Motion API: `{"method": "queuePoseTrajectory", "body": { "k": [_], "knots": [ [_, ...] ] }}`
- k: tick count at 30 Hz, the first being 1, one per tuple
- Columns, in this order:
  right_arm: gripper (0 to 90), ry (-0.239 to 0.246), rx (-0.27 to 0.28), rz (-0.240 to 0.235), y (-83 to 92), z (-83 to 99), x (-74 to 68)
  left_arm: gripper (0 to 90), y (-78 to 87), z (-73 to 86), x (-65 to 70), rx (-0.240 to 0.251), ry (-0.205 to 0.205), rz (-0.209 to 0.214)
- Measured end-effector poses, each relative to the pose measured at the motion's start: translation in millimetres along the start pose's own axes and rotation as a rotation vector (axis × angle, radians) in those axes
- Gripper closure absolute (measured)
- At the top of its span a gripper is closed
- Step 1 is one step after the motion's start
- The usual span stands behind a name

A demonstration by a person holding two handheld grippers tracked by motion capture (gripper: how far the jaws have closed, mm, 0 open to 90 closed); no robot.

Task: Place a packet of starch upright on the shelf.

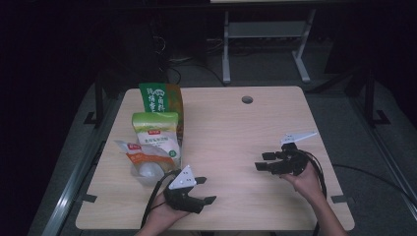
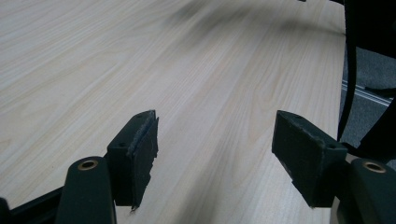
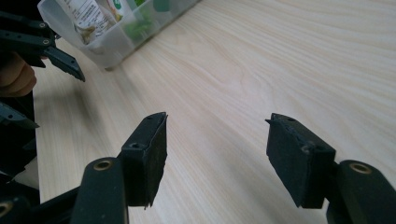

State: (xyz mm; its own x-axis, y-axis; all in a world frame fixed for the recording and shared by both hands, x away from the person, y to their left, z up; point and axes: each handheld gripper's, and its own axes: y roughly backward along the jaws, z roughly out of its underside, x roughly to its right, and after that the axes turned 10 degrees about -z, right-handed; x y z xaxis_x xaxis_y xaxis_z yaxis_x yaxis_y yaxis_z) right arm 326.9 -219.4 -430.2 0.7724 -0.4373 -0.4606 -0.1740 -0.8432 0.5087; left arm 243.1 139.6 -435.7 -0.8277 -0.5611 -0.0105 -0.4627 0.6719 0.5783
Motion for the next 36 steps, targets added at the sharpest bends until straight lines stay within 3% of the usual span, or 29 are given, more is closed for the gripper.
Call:
{"method": "queuePoseTrajectory", "body": {
  "k": [23,36],
  "knots": [
    [37.5,-0.020,0.008,0.001,9.0,27.7,-7.7,31.1,0.1,0.6,1.1,0.000,-0.001,0.001],
    [37.6,-0.023,0.034,0.001,12.4,46.9,-22.1,31.1,-2.0,2.2,3.0,-0.007,-0.001,0.018]
  ]
}}
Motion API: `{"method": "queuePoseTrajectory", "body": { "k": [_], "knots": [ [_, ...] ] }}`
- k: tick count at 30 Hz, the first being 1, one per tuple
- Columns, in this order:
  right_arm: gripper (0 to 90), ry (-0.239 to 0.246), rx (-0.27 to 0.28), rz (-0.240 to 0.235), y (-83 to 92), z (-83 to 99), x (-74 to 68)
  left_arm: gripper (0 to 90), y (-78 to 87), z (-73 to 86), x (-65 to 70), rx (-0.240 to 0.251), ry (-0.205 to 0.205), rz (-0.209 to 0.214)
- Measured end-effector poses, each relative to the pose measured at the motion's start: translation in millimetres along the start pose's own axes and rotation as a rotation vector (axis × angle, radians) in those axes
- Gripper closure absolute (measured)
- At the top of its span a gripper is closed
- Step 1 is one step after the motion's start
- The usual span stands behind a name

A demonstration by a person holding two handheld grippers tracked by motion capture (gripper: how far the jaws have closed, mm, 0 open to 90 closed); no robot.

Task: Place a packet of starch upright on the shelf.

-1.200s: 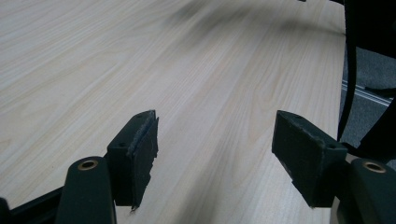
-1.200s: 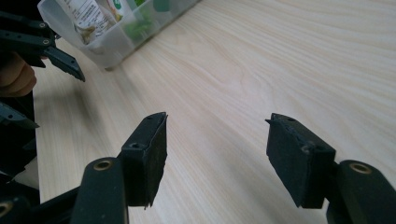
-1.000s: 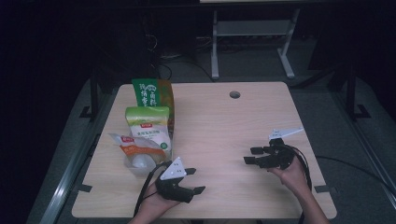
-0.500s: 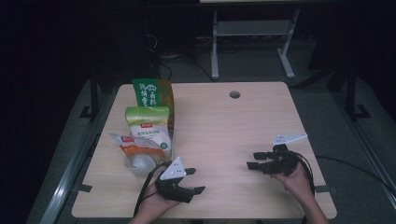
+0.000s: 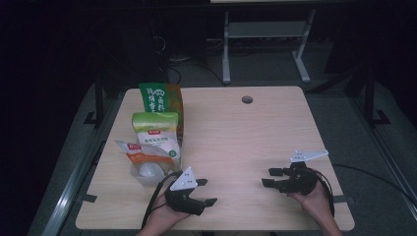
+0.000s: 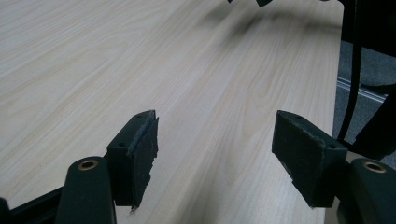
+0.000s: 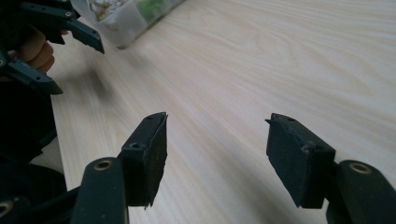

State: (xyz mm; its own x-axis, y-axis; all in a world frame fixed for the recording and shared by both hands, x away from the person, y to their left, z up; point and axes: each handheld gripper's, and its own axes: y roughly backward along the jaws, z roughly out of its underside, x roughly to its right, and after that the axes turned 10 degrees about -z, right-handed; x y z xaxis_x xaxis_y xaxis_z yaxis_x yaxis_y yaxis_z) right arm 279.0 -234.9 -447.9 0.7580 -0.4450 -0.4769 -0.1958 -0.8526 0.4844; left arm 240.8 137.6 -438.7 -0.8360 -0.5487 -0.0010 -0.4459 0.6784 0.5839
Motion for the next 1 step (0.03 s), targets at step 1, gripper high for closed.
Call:
{"method": "queuePoseTrajectory", "body": {
  "k": [1],
  "knots": [
    [37.6,0.003,0.000,0.000,0.3,1.2,-1.3,31.1,0.2,-0.1,-0.3,0.000,-0.002,0.000]
  ]
}}
